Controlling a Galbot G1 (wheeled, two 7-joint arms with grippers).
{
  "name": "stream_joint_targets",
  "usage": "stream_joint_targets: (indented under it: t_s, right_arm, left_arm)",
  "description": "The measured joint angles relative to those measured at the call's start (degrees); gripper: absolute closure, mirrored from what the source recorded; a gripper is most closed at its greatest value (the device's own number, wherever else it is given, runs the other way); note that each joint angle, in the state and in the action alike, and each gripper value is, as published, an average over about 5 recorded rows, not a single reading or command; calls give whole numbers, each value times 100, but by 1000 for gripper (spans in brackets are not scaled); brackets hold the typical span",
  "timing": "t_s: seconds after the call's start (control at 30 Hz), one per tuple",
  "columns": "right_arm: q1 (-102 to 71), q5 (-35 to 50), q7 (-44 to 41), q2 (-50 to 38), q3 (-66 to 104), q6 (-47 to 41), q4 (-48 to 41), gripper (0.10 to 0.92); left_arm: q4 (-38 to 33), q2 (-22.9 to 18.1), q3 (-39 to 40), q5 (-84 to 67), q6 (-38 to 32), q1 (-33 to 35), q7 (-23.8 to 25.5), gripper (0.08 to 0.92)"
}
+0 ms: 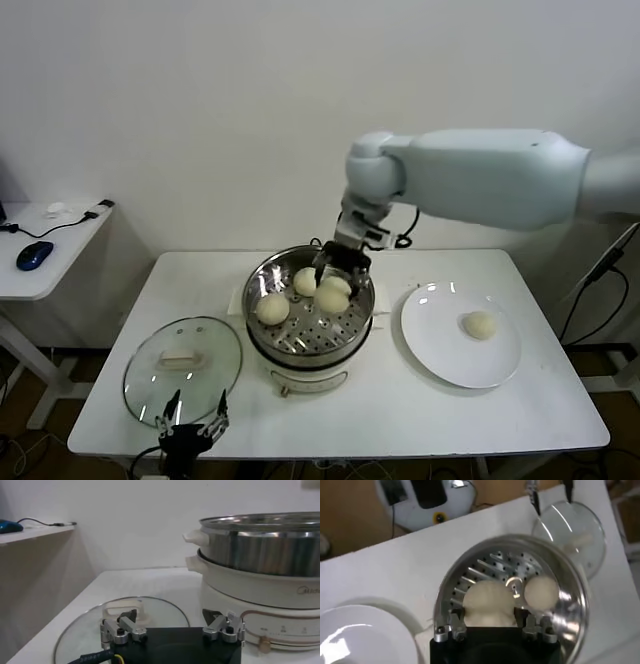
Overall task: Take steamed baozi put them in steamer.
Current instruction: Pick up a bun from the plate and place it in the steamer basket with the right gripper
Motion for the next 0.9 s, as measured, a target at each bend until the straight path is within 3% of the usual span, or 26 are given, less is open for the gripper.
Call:
stream_joint_targets:
  t_s: [0.43,0.53,0.7,0.9]
  right_arm:
    - [-965,-1069,514,427,177,417,-371,351]
    - [-1059,-1212,611,447,201,491,-434,299]
    - [-1065,-1239,672,448,217,636,-469,210]
    - [-720,-870,593,276,183,779,-537,203]
  left_arm:
    - [13,-19,-5,-6,-30,21,-21,177]
    - [14,-19,-3,-6,-31,24,-28,177]
    - [-3,-18,7,-4,-19,27,-30,177]
    - [-27,-2,17,1,-10,50,-26,177]
